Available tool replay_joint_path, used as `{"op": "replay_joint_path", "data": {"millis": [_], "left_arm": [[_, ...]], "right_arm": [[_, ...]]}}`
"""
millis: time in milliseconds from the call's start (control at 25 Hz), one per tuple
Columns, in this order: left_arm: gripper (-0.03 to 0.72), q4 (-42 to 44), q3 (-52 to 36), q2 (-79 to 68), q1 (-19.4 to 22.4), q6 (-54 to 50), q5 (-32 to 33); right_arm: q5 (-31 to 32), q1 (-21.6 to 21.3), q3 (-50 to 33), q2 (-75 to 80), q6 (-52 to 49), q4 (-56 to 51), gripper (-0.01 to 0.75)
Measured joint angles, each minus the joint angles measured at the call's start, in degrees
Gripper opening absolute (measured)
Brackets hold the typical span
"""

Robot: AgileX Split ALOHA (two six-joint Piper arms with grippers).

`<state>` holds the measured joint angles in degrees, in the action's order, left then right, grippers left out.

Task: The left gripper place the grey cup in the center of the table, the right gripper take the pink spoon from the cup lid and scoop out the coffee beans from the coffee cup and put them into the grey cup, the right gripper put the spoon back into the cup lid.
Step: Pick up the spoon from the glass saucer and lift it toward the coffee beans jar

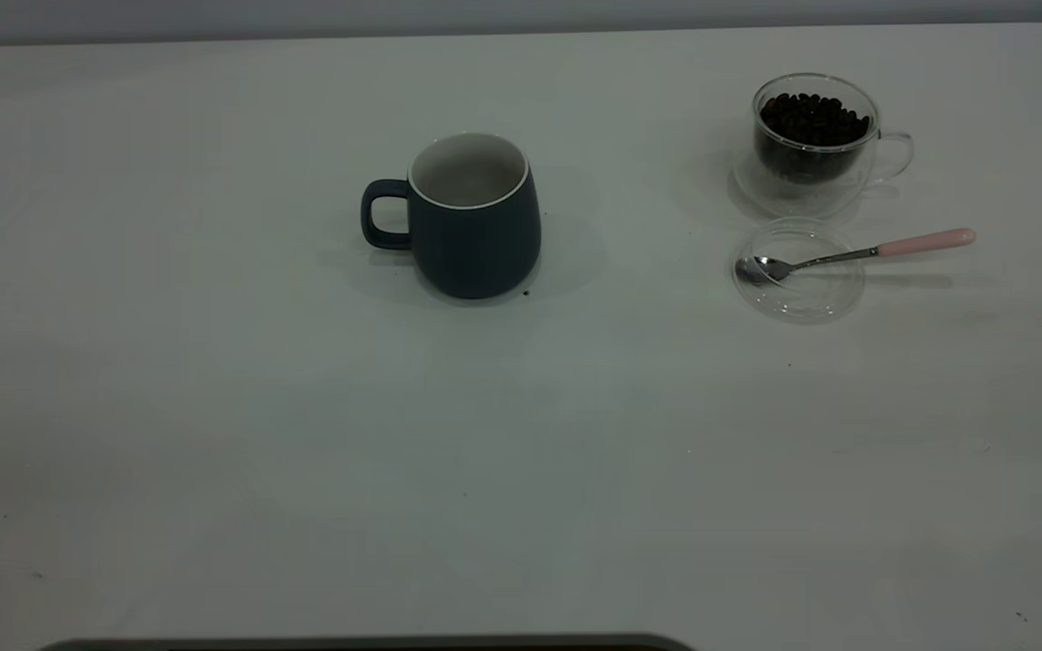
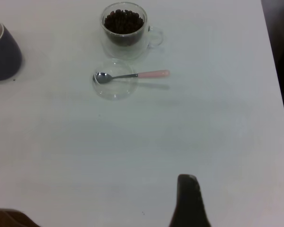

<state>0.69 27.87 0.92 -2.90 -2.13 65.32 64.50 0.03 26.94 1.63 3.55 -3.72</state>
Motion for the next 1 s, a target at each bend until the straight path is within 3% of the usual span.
{"op": "replay_joint_path", "data": {"millis": [520, 760, 1000], "left_arm": [[0.513, 0.0, 0.0, 0.0, 0.0, -0.1, 0.0], [0.513, 0.0, 0.0, 0.0, 0.0, -0.1, 0.0], [0.513, 0.0, 0.0, 0.0, 0.0, -0.1, 0.0]], "right_arm": [[-1.5, 0.0, 0.2, 2.3, -2.8, -3.7, 0.570], [-15.5, 0.0, 1.3, 14.6, -0.8, -11.8, 0.564], [-30.7, 0.0, 1.3, 35.4, 13.3, -23.7, 0.562]]}}
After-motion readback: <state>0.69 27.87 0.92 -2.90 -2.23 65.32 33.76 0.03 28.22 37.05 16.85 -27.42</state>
